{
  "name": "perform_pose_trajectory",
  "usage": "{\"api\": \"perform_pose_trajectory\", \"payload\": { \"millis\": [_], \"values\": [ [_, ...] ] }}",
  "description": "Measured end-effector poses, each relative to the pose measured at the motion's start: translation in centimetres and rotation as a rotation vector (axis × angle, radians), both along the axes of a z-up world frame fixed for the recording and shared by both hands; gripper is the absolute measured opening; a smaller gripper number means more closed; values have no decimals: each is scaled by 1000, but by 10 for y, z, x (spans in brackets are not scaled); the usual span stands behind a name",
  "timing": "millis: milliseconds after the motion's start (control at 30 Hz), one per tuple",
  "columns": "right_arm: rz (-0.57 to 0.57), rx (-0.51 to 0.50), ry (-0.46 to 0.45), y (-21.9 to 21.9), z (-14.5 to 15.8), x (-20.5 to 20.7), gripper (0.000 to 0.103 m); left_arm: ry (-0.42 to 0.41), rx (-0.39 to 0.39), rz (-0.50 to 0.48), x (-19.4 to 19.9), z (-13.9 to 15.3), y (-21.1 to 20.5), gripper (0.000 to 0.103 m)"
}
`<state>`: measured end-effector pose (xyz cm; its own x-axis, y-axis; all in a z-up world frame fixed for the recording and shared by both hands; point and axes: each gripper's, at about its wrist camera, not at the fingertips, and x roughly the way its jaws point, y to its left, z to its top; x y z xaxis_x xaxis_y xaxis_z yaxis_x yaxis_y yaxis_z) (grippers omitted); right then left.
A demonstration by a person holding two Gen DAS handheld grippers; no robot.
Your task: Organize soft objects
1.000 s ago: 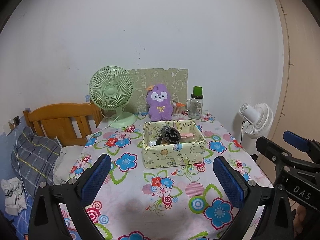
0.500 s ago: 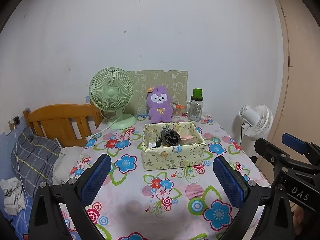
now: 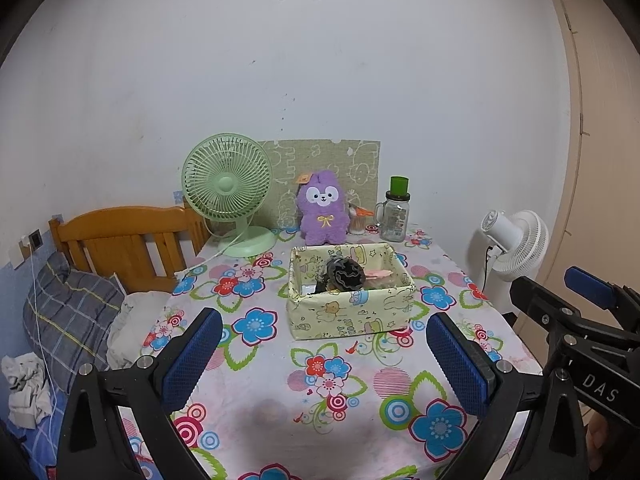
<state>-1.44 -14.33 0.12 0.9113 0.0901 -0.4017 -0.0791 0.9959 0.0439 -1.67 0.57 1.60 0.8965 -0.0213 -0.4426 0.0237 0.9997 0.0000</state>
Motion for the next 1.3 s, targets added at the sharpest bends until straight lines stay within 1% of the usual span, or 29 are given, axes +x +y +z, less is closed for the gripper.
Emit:
{"api": "perform_pose_trajectory", "payload": {
  "millis": [533, 1100, 1300],
  "values": [
    [1, -1, -10, 1, 1, -3, 84, -7, -10, -7, -2, -1, 2, 103],
    [9, 3, -19, -5, 4, -4, 84, -17, -2, -1, -7, 2, -2, 103],
    [17, 0, -28, -4, 6, -4, 84, -13, -20, -4, -8, 2, -2, 103]
  ]
}}
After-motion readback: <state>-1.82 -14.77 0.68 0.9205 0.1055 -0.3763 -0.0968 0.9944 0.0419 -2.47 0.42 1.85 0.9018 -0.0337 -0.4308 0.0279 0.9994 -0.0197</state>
